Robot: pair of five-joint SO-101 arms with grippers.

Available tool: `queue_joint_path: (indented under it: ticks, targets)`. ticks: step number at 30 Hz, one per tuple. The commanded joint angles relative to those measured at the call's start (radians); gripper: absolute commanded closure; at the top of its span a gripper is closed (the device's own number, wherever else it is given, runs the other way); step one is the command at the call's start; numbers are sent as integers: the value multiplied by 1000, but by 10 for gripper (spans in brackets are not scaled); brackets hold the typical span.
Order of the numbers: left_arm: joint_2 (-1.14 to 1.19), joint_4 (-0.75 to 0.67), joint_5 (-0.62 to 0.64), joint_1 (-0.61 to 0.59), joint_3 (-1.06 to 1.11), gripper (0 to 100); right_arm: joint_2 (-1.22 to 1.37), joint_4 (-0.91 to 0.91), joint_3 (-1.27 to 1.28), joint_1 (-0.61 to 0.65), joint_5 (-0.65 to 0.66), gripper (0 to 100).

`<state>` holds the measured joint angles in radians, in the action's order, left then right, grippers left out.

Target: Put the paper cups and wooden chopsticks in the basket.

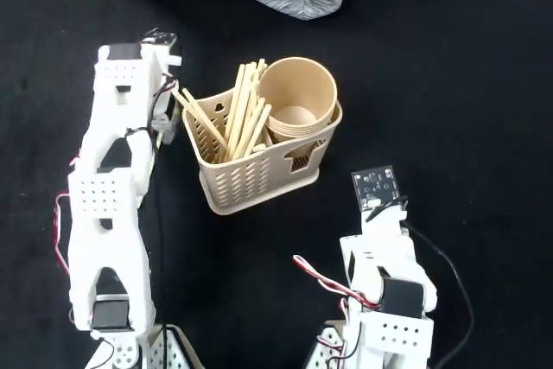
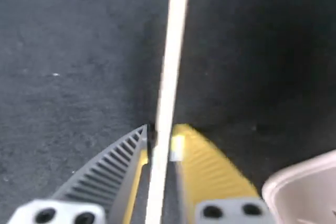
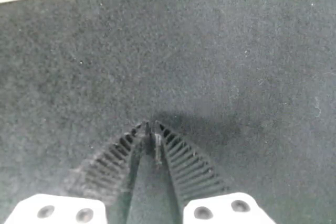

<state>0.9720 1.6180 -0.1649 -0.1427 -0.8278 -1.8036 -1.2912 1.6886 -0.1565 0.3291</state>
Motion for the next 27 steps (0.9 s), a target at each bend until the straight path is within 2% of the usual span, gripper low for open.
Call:
queue_joint_path:
  ticks: [1,5,11,16,22,27]
  targets:
    - [64,92,-5,-8,-193,974,-70,-5,-4,11,6,985]
    - [87,143,-5,-8,-282,973,-70,-5,-4,11,6,985]
    - [-2,144,2,-19,-237,973,-70,-5,-4,11,6,985]
    - [-216,143,18,-56,-107,973,-70,-5,-4,11,6,985]
    - [-525,137,58,-45,104,973,-70,-5,-4,11,6,985]
    - [-750,51,60,-56,308,973,-70,-5,-4,11,6,985]
